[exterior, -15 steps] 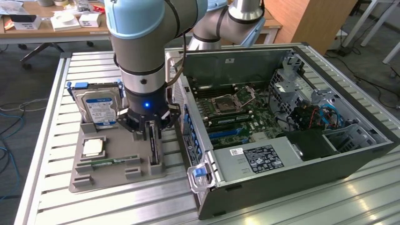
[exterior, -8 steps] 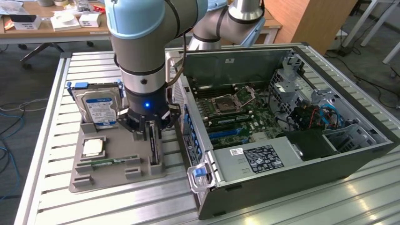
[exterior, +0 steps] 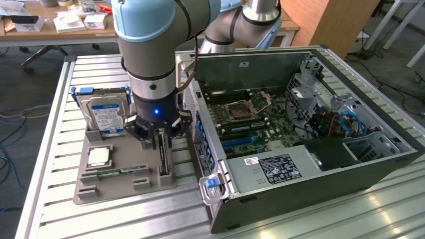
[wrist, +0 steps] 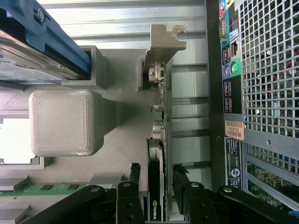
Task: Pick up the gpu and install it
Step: 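Pick up the gpu and move the gpu toward the slot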
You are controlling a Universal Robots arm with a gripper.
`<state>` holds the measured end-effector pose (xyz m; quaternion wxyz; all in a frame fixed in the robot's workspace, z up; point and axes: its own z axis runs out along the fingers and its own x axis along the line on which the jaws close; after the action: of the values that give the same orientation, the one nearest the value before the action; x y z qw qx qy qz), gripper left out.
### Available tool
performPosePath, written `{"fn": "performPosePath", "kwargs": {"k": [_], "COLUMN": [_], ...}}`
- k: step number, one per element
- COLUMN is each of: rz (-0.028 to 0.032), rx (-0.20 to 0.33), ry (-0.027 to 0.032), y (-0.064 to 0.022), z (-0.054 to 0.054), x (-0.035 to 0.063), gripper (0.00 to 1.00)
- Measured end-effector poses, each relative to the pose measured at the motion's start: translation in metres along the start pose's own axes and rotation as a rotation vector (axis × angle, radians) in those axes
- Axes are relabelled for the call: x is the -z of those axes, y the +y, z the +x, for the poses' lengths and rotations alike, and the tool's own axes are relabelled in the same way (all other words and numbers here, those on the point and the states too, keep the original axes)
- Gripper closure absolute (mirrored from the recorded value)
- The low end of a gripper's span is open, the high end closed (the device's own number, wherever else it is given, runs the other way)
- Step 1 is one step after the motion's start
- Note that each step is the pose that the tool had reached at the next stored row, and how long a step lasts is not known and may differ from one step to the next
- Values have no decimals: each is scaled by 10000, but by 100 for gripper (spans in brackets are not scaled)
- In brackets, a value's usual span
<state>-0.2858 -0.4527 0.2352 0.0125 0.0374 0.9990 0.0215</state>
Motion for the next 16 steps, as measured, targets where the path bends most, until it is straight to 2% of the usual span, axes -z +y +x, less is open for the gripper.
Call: {"fn": "performPosePath", "kwargs": {"k": [13,14,16], "rz": [0,0,0], "rx": [0,0,0], "ry": [0,0,1], "y": [0,0,0], "z": [0,0,0], "x": [0,0,0], "gripper": [59,60,73]}}
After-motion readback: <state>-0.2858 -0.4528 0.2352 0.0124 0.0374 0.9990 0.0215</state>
